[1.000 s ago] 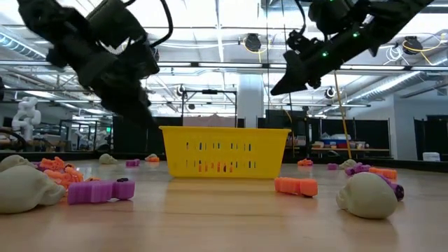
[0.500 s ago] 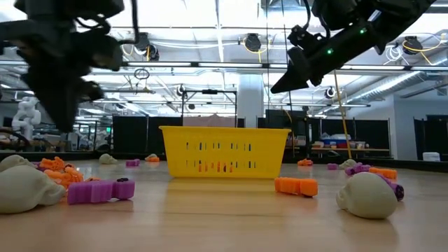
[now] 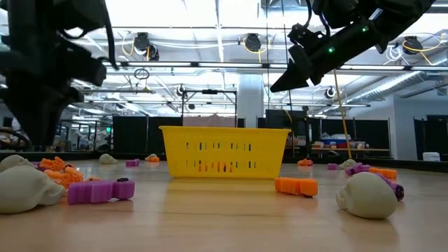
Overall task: Sort Halloween decoration
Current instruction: Put the purple skeleton toy into the blue bin
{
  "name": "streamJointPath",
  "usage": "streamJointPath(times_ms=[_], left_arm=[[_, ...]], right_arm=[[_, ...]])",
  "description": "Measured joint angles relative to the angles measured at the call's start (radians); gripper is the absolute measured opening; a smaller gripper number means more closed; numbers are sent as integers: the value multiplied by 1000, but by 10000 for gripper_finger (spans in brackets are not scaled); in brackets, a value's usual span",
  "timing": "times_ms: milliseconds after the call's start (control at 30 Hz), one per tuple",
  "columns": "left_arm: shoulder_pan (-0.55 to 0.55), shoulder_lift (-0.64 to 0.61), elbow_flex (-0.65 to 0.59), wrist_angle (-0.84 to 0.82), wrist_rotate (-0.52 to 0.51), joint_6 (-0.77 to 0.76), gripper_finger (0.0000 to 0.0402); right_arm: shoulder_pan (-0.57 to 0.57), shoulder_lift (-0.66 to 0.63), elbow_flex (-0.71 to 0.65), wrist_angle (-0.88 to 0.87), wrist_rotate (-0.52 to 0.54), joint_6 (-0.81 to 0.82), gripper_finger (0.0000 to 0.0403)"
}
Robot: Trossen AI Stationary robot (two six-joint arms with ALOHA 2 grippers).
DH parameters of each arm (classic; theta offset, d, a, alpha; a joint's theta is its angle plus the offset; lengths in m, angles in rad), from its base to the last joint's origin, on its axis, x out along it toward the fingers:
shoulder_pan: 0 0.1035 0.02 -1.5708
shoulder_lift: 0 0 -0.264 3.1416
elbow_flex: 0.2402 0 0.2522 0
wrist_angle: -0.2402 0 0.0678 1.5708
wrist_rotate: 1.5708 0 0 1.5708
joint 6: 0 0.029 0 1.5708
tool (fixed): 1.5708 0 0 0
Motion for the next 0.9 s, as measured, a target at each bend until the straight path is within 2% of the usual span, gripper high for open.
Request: streamJointPath(times_ms=[167,667,767,900], left_arm=[[19,25,-14,38,3,-6,113],[19,148,-14,95,20,35,114],[19,164,-12,98,20,33,103],[19,175,-10,99,21,35,66]], right_arm=[[0,0,0,0,0,-4,0],[0,0,1,-7,0,-15,0],[0,0,1,-7,0,-15,0],[0,0,1,-7,0,-15,0]])
